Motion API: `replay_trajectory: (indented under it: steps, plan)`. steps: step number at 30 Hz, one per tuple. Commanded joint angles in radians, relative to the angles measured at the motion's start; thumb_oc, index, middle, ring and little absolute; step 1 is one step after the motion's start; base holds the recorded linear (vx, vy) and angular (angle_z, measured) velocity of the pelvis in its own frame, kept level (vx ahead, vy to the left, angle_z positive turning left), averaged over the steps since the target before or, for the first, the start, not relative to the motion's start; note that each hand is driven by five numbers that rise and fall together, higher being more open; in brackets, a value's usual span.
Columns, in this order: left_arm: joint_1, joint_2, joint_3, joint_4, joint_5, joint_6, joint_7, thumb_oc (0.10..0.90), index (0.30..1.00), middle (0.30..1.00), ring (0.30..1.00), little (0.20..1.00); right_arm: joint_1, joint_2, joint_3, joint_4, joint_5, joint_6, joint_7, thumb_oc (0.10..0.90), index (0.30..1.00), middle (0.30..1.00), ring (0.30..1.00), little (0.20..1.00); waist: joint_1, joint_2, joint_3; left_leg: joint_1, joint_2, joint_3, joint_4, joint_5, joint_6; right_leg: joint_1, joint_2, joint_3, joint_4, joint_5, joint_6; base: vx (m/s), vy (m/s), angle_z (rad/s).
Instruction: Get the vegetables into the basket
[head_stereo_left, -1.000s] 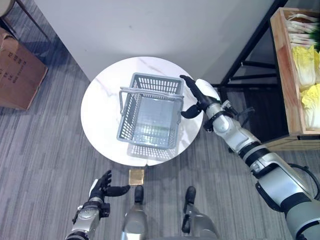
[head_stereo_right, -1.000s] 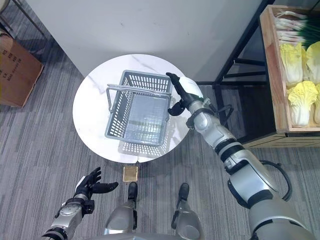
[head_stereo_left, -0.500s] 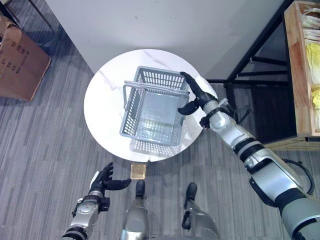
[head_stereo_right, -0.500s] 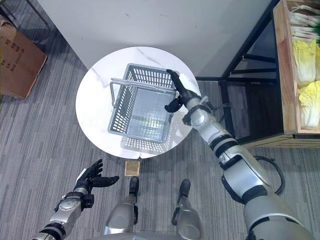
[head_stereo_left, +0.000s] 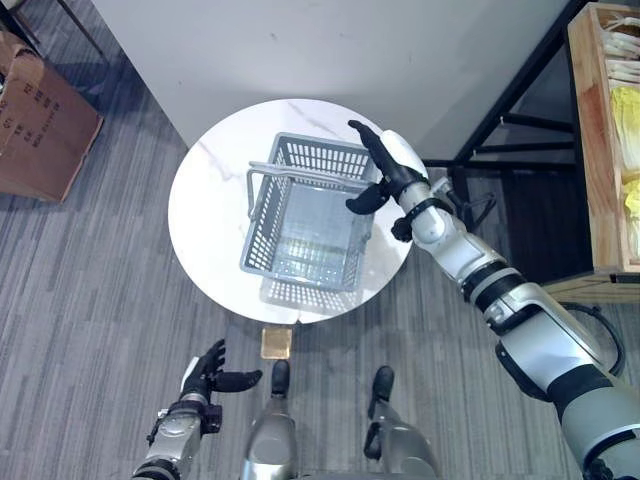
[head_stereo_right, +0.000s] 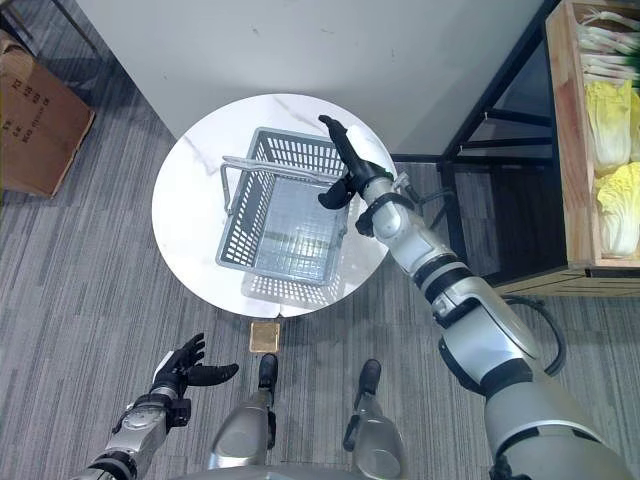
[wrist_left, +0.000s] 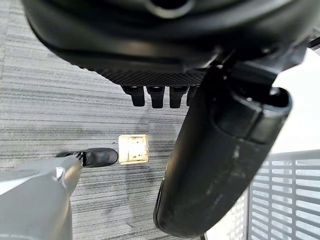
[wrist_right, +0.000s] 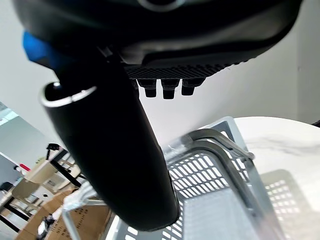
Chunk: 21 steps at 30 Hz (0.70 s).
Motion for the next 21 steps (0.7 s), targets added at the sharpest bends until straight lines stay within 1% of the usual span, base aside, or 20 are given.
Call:
replay_trajectory:
  steps: [1,4,6,10,11,12,13,16,21]
  plan:
    - [-0.041,0.066,-0.06,-0.009,-0.017,-0.045,0.016,0.9,1.0,1.0,1.0,1.0,-0.203,0.009,0.006,0.066,0.008,-0.056,-0.056,0.9,1.0,1.0,1.0,1.0,0.019,-0.046,-0.019,0.001,-0.052,0.005,0.001,-0.045,0.012,0.05,-0.081,0.048,0.027,-0.051,0.087,0.0,0.0,0.0]
    - [-0.044,0.068,-0.071,-0.018,-0.021,-0.048,0.015,0.9,1.0,1.0,1.0,1.0,-0.221,0.006,0.008,0.1,0.001,-0.055,-0.066,0.9,1.0,1.0,1.0,1.0,0.028,-0.04,-0.014,-0.01,-0.055,-0.002,0.001,-0.041,0.012,0.047,-0.083,0.042,0.025,-0.05,0.088,-0.01,0.0,0.02]
    - [-0.045,0.071,-0.072,-0.026,-0.036,-0.052,0.016,0.9,1.0,1.0,1.0,1.0,-0.252,-0.012,0.016,0.139,-0.02,-0.056,-0.088,0.9,1.0,1.0,1.0,1.0,0.044,-0.031,-0.004,-0.032,-0.061,-0.016,0.001,-0.035,0.013,0.035,-0.086,0.034,0.023,-0.045,0.09,-0.04,0.002,0.08]
    - [-0.044,0.066,-0.077,-0.016,-0.03,-0.053,0.018,0.9,1.0,1.0,1.0,1.0,-0.271,-0.032,0.023,0.173,-0.043,-0.054,-0.099,0.9,1.0,1.0,1.0,1.0,0.057,-0.028,0.002,-0.047,-0.065,-0.022,0.001,-0.03,0.014,0.027,-0.088,0.027,0.018,-0.04,0.092,-0.01,0.0,0.16]
    - [-0.045,0.062,-0.083,-0.004,-0.022,-0.053,0.02,0.9,1.0,1.0,1.0,1.0,-0.275,-0.038,0.026,0.191,-0.05,-0.052,-0.106,0.824,0.893,0.893,0.893,0.893,0.062,-0.028,0.004,-0.052,-0.066,-0.024,0.001,-0.029,0.015,0.026,-0.088,0.025,0.017,-0.039,0.093,0.01,0.002,0.07]
    - [-0.046,0.059,-0.087,-0.001,-0.019,-0.054,0.02,0.9,1.0,1.0,1.0,1.0,-0.278,-0.041,0.029,0.203,-0.054,-0.052,-0.107,0.569,0.536,0.536,0.536,0.536,0.065,-0.028,0.005,-0.054,-0.068,-0.025,0.002,-0.029,0.016,0.026,-0.089,0.025,0.016,-0.039,0.093,0.01,0.001,0.03]
    - [-0.049,0.055,-0.093,0.008,-0.013,-0.053,0.022,0.9,1.0,1.0,1.0,1.0,-0.283,-0.043,0.036,0.225,-0.062,-0.048,-0.105,0.4,0.3,0.3,0.3,0.3,0.07,-0.028,0.007,-0.058,-0.07,-0.026,0.006,-0.031,0.017,0.027,-0.089,0.024,0.015,-0.04,0.093,0.0,0.0,0.0]
    - [-0.054,0.042,-0.088,0.027,-0.029,-0.05,0.026,0.9,1.0,1.0,1.0,1.0,-0.277,-0.045,0.051,0.271,-0.088,-0.041,-0.101,0.4,0.3,0.3,0.3,0.3,0.082,-0.028,0.014,-0.069,-0.075,-0.032,0.019,-0.036,0.02,0.03,-0.092,0.018,0.013,-0.041,0.094,0.0,0.0,0.05]
    - [-0.062,0.03,-0.089,0.042,-0.032,-0.046,0.03,0.9,1.0,1.0,1.0,1.0,-0.265,-0.039,0.066,0.29,-0.117,-0.031,-0.092,0.4,0.3,0.3,0.3,0.3,0.088,-0.025,0.019,-0.079,-0.08,-0.034,0.027,-0.037,0.022,0.026,-0.096,0.019,0.011,-0.039,0.095,0.0,0.003,0.01]
